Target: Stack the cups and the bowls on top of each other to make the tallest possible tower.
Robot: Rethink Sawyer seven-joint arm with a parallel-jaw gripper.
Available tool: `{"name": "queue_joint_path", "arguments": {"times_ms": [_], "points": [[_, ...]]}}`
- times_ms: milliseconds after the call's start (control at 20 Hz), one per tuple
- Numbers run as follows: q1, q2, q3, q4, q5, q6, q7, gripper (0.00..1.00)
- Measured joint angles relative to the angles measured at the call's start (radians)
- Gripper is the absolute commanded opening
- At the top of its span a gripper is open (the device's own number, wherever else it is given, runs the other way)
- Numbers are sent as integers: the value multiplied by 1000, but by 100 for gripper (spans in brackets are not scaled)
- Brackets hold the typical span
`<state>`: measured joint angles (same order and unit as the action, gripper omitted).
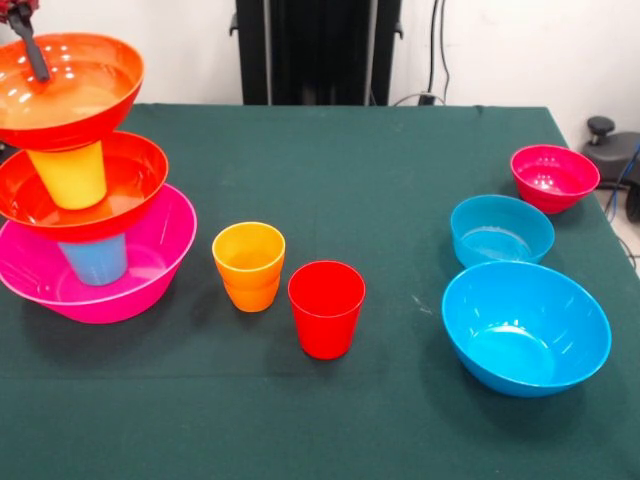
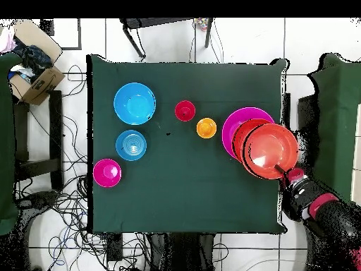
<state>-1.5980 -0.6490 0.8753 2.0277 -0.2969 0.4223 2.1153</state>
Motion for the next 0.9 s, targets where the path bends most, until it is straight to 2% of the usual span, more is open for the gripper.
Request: {"name": "queue_joint_path", "arguments": {"times_ms": [450,900], "points": [[0,7,0,-10,0,43,0,0],[-2,52,-1,-24,0,46,0,0]]}}
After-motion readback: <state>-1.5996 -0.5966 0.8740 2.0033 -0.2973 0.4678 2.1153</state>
